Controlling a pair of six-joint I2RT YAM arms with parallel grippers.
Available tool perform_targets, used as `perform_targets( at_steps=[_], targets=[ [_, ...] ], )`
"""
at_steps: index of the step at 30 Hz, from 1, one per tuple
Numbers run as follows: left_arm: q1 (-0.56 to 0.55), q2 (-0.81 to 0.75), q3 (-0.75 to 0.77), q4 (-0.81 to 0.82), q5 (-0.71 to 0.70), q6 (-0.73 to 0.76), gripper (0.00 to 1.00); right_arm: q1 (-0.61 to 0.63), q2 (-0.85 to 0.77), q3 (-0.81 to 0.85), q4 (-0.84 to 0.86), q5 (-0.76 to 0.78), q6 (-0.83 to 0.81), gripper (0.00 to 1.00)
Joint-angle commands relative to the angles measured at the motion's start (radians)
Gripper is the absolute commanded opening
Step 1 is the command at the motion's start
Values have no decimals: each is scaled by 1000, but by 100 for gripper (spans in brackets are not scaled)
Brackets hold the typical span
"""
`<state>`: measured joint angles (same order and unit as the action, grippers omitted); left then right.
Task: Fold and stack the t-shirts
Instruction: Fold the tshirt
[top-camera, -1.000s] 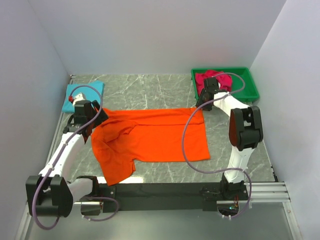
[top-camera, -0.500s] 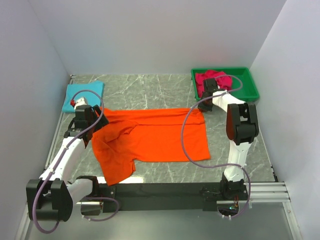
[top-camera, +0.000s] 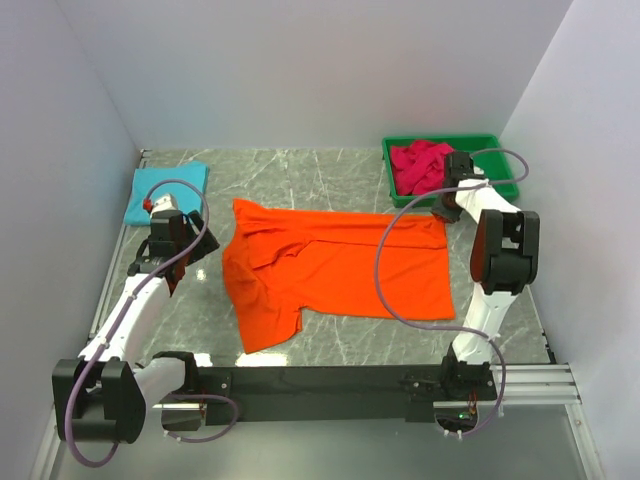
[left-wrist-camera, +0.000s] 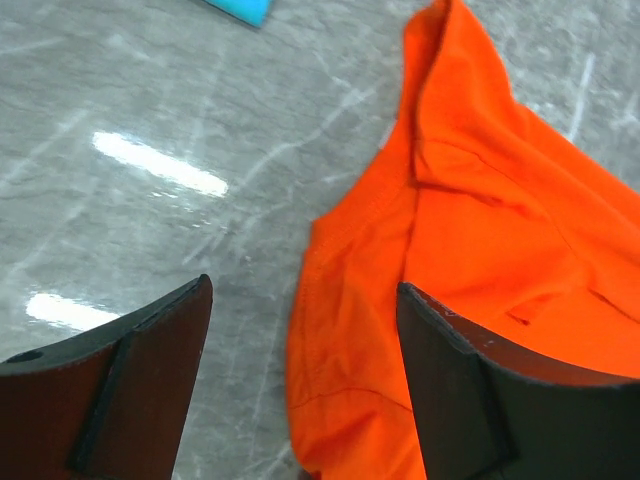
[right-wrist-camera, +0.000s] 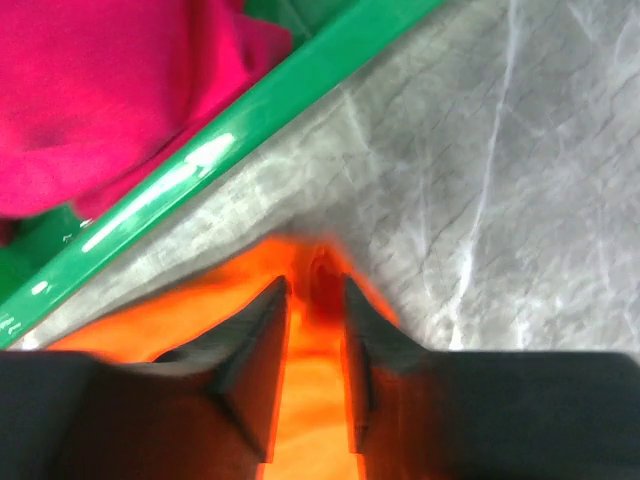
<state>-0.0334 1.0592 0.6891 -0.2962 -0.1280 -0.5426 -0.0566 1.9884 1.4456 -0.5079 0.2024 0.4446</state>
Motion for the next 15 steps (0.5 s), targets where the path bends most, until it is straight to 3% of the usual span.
perform_targets(
  at_steps=[1,8,15],
  targets=[
    [-11,-5,-3,43,92,-13,79,35,-112,-5,-21,8,17,41],
    [-111,36,44,0,107,-79,68,271,-316,-122,97,-197,-72,42],
    [-171,97,6,-31,39,-200,63,566,-246,-97,215,-383,-164,35]
  ],
)
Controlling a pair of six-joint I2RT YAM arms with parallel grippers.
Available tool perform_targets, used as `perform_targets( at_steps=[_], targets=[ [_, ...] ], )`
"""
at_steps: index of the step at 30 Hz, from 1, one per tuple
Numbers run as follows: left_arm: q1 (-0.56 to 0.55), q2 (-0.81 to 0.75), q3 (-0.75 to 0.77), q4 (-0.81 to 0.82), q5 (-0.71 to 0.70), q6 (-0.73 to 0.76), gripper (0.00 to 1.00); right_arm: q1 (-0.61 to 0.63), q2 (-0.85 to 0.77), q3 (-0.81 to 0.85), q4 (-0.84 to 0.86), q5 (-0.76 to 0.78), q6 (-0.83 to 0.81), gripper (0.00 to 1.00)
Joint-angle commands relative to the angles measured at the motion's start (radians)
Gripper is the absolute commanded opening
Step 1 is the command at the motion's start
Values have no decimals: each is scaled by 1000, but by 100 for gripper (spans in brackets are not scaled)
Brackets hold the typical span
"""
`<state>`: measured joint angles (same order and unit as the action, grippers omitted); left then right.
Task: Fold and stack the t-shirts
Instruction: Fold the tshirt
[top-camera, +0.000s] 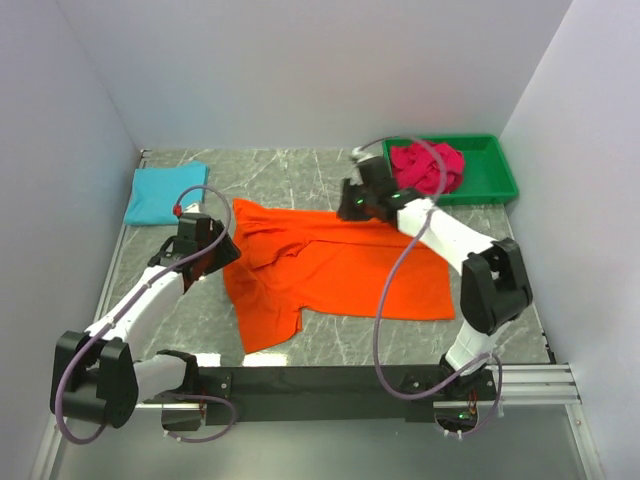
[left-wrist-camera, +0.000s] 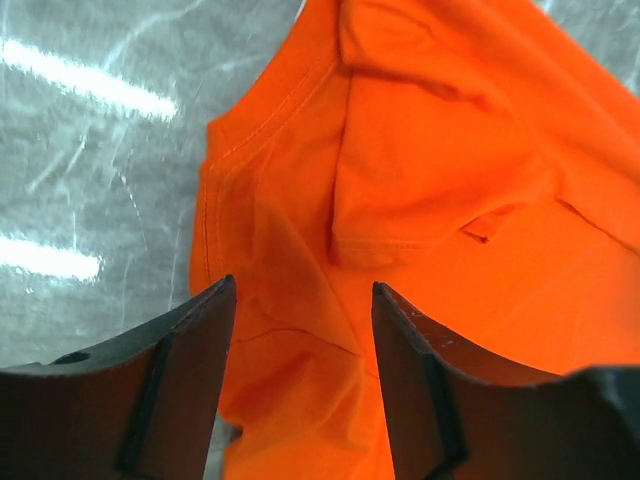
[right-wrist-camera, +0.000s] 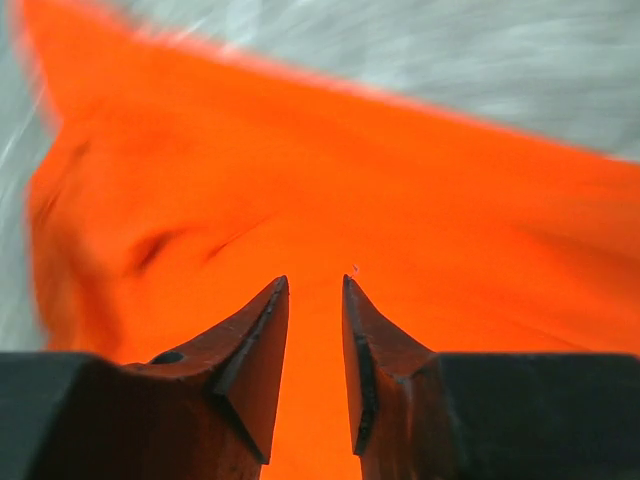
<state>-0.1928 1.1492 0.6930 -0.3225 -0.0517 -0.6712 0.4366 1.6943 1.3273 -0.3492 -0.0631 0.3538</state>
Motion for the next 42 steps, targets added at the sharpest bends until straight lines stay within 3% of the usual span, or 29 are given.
perform_targets(
  at_steps=[1,8,19,22,23,29,34,42],
  targets=[
    [-11,7,-28,3,-43,-83,61,97,68,33,56,-121,-84,33],
    [-13,50,-102,14,-77,-159,45,270,195,131,-39,-193,-157,28],
    [-22,161,-82,-75,-73,-148,43,463,162,66,-140,-164,-219,29],
    [-22,205,-72,-119,-82,-151,29,528,153,62,-117,-158,-256,30],
    [-22,222,-69,-131,-83,-151,21,546,156,73,-117,-150,-277,30],
    [-22,251,-35,-246,-164,-151,6,672,199,108,-129,-122,-343,31],
    [-20,235,-12,-311,-237,-140,1,772,229,107,-94,-123,-411,31],
    [-20,211,-20,-311,-249,-102,2,875,320,165,-123,-31,-513,33]
  ],
)
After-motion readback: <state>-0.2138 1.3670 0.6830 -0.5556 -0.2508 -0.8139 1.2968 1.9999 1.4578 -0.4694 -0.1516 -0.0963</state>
